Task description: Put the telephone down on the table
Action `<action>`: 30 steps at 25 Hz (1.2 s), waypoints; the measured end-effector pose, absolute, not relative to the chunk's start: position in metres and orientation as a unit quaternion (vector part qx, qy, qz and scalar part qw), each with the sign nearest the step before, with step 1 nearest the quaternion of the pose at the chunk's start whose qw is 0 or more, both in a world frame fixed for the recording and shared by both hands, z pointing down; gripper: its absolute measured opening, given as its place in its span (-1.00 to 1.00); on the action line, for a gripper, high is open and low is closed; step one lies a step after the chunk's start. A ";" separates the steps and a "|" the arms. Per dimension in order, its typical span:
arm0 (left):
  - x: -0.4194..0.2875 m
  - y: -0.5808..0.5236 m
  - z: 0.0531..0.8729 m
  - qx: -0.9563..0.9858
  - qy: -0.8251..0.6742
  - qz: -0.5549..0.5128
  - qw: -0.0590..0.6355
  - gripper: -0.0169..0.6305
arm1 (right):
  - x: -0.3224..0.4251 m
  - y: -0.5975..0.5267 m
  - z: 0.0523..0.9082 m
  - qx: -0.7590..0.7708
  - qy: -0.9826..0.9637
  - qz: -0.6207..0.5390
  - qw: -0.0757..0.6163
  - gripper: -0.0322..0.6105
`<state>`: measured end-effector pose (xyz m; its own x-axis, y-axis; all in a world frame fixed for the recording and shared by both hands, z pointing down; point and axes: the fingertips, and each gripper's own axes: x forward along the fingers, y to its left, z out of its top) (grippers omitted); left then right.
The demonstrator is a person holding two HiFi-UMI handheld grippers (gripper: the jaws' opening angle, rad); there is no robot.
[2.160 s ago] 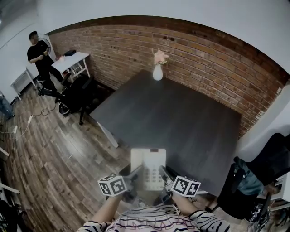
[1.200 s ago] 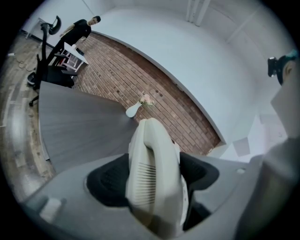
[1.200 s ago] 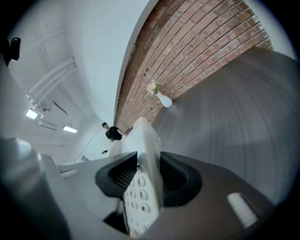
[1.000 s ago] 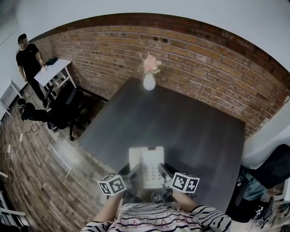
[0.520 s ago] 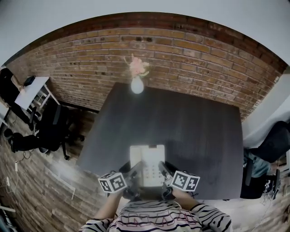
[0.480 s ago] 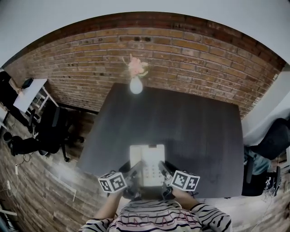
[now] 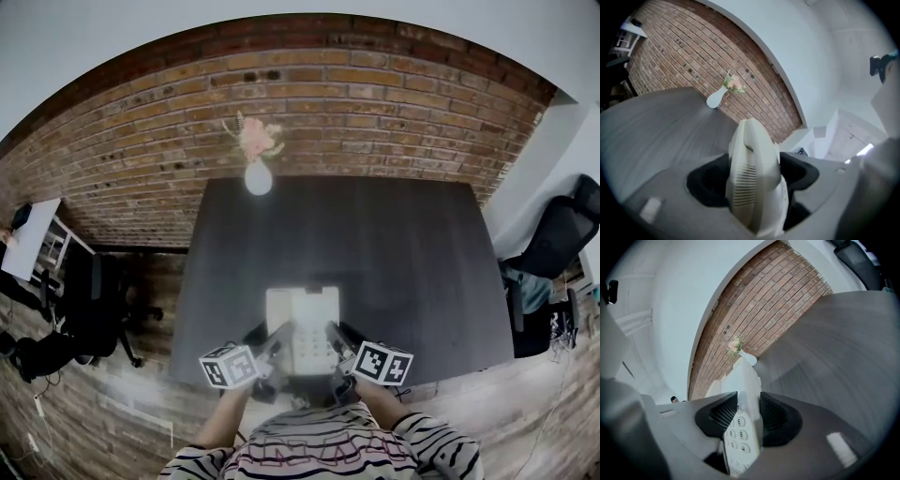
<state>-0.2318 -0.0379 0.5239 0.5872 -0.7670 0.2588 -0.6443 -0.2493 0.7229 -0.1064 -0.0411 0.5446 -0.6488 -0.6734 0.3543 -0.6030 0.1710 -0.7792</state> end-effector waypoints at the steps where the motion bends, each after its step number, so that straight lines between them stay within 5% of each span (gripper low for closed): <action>1: -0.233 -0.041 0.524 0.790 -0.443 -0.071 0.419 0.08 | -0.108 -0.042 0.545 -0.422 0.762 -0.490 0.039 -0.45; 30: -0.210 -0.281 0.548 0.789 -0.451 -0.065 0.412 0.09 | -0.082 -0.284 0.566 -0.419 0.766 -0.485 0.041 -0.45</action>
